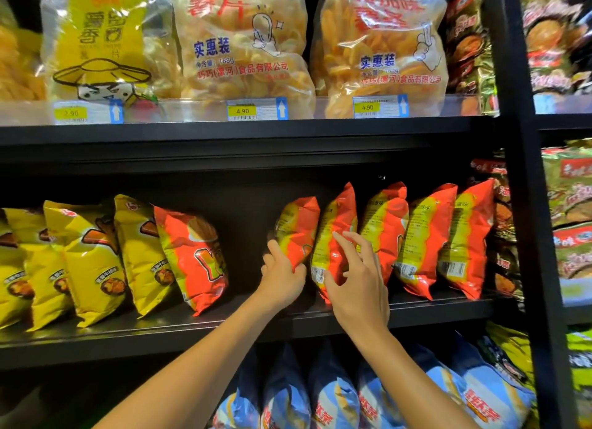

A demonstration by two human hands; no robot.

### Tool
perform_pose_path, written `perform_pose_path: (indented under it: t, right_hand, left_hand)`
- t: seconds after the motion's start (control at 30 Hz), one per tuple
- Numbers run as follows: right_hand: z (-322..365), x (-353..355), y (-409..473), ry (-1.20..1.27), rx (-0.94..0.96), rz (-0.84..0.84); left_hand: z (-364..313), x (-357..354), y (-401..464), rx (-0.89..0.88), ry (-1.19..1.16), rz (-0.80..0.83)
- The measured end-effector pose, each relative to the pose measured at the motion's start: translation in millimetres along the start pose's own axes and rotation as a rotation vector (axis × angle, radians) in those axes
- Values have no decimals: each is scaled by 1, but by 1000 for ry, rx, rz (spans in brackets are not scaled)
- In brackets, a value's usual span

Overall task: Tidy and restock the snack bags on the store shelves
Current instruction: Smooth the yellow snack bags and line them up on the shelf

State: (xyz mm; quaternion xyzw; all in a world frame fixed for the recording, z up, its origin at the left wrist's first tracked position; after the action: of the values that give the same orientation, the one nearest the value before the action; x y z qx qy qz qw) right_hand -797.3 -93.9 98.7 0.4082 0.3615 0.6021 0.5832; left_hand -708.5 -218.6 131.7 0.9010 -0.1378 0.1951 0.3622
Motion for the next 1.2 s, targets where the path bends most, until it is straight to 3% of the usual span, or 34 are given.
perform_pose_path:
  t: [0.13, 0.3, 0.5, 0.67, 0.77, 0.83, 0.9, 1.0, 1.13, 1.2]
  right_hand:
    - [-1, 0, 1, -25, 5, -6]
    - [2, 4, 0, -48, 19, -48]
    - [4, 7, -1, 30, 57, -74]
    - [20, 18, -13, 203, 173, -186]
    - [58, 17, -23, 233, 345, -179]
    - [95, 2, -29, 301, 385, -72]
    - [131, -26, -36, 360, 313, 100]
    - [173, -80, -41, 263, 165, 268]
    - [194, -130, -44, 126, -142, 372]
    - [195, -140, -49, 23, -168, 387]
  left_hand:
    - [-2, -4, -6, -19, 78, 132]
    - [-7, 6, -13, -47, 59, 68]
    - [13, 50, -38, -347, 92, 38]
    - [71, 147, -56, -682, 365, -114]
    - [135, 207, -63, -720, 533, -140]
    - [174, 238, -68, -722, 547, -168]
    - [202, 257, -73, -768, 559, -204]
    - [227, 263, -81, -889, 592, -288]
    - [241, 252, -87, -848, 578, -401]
    - [243, 249, -87, -809, 563, -413]
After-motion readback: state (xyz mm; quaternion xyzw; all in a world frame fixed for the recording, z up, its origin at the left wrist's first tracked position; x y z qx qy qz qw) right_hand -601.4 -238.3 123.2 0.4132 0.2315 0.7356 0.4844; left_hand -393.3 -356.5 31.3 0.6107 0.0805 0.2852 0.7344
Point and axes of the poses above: each hand's wrist, its own y-axis towards the middle knuckle, its own x-axis out of the back of the hand, z = x × y, the point moved 2 cm from there along y, towards the middle knuckle, and after that the axes turned 6 degrees about -z, right-handed, at the moved point
